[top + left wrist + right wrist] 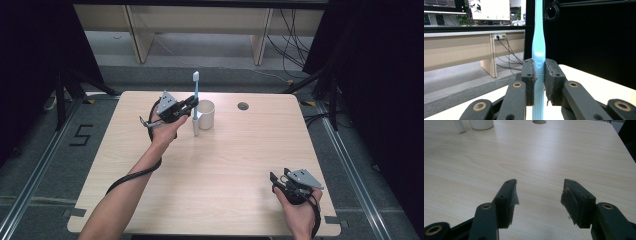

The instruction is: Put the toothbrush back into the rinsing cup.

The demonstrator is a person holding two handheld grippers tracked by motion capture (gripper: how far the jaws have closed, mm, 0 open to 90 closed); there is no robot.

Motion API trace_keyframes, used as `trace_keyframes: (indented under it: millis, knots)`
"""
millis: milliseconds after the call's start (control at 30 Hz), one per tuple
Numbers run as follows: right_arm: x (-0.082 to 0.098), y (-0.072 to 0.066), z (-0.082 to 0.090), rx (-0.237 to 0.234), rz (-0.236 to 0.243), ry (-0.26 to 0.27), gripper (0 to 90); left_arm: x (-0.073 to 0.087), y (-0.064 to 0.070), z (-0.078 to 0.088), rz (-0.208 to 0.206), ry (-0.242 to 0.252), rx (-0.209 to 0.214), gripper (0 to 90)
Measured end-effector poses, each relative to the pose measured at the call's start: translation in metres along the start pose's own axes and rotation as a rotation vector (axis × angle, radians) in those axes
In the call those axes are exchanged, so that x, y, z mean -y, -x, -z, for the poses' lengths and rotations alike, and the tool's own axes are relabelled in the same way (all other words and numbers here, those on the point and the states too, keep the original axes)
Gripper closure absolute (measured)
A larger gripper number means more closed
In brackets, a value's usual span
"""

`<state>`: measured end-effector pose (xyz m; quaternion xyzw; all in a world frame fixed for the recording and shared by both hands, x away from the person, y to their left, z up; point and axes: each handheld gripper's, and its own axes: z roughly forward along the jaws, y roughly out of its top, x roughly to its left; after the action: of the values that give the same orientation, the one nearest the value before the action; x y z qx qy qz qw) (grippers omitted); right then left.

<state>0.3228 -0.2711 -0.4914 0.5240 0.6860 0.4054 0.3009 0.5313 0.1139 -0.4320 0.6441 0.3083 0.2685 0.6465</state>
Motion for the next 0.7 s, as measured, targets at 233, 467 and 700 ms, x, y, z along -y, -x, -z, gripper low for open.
trace_keyframes:
  millis: [233, 467, 700]
  knots:
    - [-0.0003, -0.0025, 0.0019, 0.009, -0.009, -0.021, 45.8, 0.0012, -0.0004, 0.0010, 0.001, -0.002, 0.003, 78.2]
    - [-0.0002, -0.0022, 0.0005, 0.008, -0.016, -0.003, 45.8, 0.0040, 0.0000, 0.0009, -0.002, -0.010, 0.003, 78.3]
    - [-0.0004, -0.0004, 0.0015, 0.004, -0.004, -0.015, 45.8, 0.0067, -0.0001, 0.0013, 0.004, -0.011, 0.003, 78.3]
